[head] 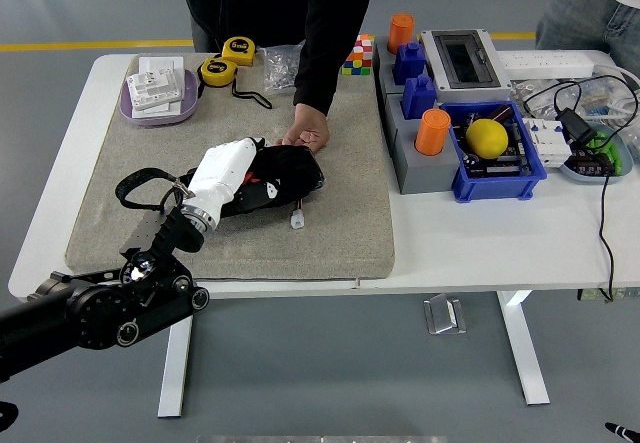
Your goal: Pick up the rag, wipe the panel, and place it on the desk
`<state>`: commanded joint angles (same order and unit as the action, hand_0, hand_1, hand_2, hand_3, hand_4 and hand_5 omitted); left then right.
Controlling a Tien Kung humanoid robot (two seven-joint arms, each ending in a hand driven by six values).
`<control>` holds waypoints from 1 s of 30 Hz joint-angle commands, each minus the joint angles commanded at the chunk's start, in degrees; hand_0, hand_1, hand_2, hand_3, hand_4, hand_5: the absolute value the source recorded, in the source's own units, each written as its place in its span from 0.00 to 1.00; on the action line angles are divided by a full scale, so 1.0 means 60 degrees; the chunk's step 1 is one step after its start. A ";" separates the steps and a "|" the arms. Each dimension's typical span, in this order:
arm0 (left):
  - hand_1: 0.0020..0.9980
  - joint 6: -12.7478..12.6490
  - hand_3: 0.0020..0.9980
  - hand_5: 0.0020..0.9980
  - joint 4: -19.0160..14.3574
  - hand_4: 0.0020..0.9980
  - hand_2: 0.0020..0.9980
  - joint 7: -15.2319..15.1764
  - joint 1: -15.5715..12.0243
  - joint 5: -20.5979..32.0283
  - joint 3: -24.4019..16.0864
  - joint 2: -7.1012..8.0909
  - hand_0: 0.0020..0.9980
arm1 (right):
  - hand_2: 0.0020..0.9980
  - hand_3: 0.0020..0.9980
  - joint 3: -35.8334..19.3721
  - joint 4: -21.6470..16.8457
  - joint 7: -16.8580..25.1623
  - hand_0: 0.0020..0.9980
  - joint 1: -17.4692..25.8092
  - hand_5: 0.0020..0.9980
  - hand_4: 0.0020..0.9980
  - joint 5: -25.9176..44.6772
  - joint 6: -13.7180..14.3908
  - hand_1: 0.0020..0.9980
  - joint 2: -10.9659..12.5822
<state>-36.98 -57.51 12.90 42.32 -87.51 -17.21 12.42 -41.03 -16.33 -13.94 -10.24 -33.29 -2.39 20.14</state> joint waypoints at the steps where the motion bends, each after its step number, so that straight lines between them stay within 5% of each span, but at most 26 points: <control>1: 0.14 0.0000 0.47 0.00 0.0027 0.27 0.50 -0.0004 0.0030 0.0022 0.0014 -0.0025 0.18 | 0.70 0.59 0.0006 -0.0003 -0.0002 0.75 -0.0002 0.54 1.00 -0.0008 -0.0001 0.57 -0.0001; 21: 0.14 0.0000 0.47 0.00 0.0598 0.27 0.50 -0.0110 0.0299 0.0494 0.0319 -0.0392 0.18 | 0.70 0.59 0.0083 -0.0005 -0.0007 0.75 -0.0033 0.54 1.00 -0.0005 0.0027 0.57 -0.0075; 30: 0.14 0.0000 0.47 0.00 0.0655 0.27 0.50 -0.0074 0.0270 0.0442 0.0307 -0.0318 0.19 | 0.70 0.59 -0.0017 0.0061 -0.0016 0.75 0.0005 0.54 1.00 0.0012 0.0006 0.57 -0.0102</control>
<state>-36.98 -53.58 12.45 43.94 -84.85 -15.37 10.51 -41.13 -15.97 -14.04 -10.21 -33.22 -2.35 19.53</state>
